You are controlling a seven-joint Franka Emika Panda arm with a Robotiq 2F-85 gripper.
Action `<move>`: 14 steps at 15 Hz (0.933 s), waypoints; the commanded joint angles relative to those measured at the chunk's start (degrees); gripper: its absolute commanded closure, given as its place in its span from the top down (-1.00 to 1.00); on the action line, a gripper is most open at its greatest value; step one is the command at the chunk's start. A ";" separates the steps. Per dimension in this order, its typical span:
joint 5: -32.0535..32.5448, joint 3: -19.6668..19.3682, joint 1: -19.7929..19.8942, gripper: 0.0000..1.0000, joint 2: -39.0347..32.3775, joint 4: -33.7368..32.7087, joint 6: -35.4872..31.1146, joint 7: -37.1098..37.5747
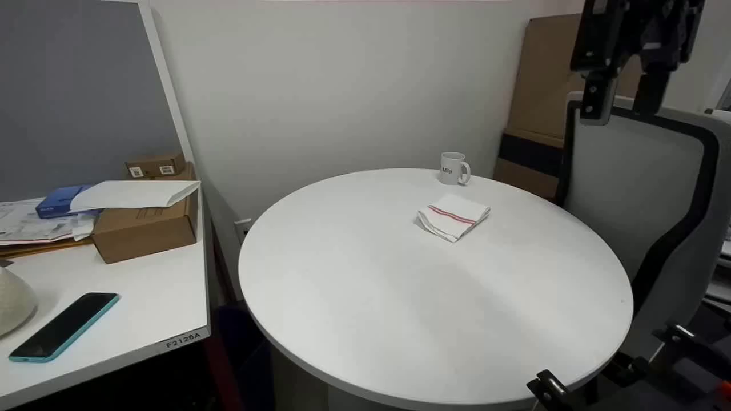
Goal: Use the white towel to wipe the table
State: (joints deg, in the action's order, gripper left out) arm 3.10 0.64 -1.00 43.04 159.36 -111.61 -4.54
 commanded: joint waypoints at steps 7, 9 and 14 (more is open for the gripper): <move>3.83 -1.82 1.48 1.00 -3.96 -3.71 -3.65 -2.72; 8.98 -3.37 3.34 1.00 -8.61 -7.87 -8.06 -5.39; 12.59 -8.48 6.70 1.00 -24.02 -20.66 -16.10 -9.31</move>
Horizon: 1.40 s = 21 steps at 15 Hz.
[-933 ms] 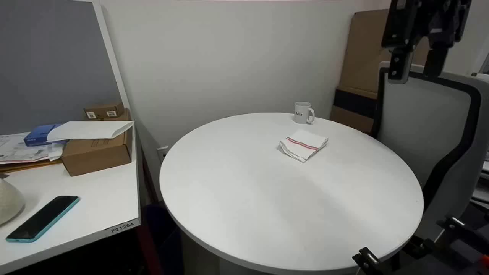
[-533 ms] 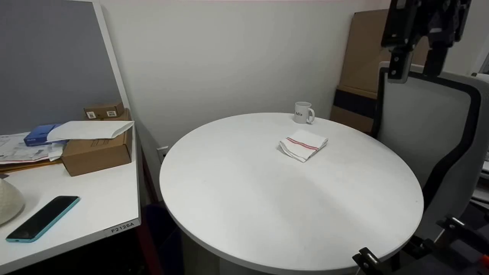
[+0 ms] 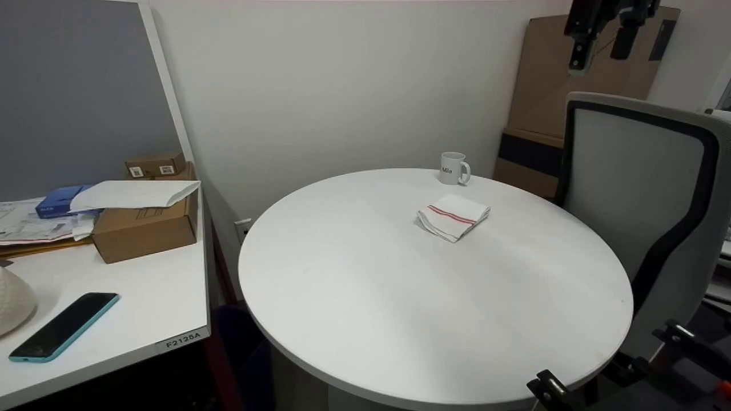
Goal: Use the white towel to wipe the table
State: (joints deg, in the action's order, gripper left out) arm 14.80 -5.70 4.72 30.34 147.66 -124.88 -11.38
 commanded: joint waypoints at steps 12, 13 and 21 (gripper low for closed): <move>-4.85 -0.33 1.55 1.00 -51.91 -43.78 -7.35 -7.66; -4.60 0.15 1.64 1.00 -54.82 -46.94 -7.15 -7.38; -4.66 1.27 1.78 1.00 -73.48 -67.08 -3.72 -3.62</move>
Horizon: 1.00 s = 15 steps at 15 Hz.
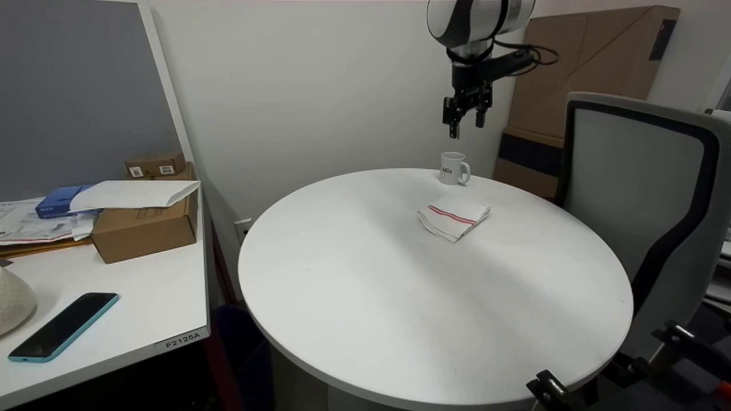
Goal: Use the white towel to wipe the table
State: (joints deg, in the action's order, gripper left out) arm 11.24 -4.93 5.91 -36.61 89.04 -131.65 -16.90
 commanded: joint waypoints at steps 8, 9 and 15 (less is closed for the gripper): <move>-5.04 1.12 0.23 1.00 -14.08 -12.98 3.82 10.24; -5.27 1.16 0.23 1.00 -14.84 -13.01 3.45 10.76; -5.40 0.08 -0.11 1.00 -18.50 -13.24 2.78 14.67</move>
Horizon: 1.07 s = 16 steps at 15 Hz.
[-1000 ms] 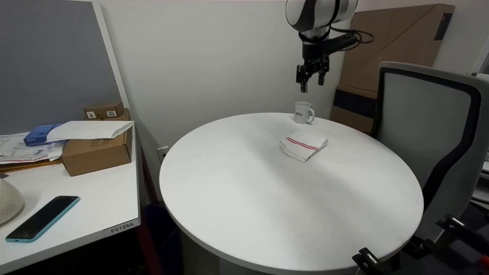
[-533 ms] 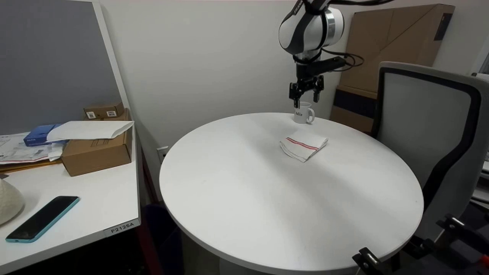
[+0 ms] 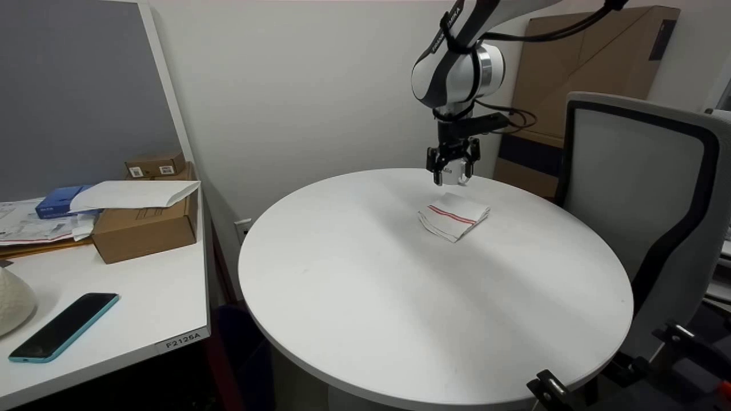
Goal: Use the white towel to wipe the table
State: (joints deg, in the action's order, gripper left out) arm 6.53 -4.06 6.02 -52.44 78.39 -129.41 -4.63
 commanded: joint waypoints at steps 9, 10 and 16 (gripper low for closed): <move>-3.56 -0.33 0.67 1.00 -6.42 -4.26 -0.70 7.35; -3.98 -0.37 0.89 1.00 -7.01 -4.66 -0.93 7.46; -3.38 -1.30 0.67 0.44 -8.87 -5.39 -2.33 7.80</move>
State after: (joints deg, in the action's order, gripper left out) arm 3.66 -4.68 7.01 -59.42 75.31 -130.96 2.42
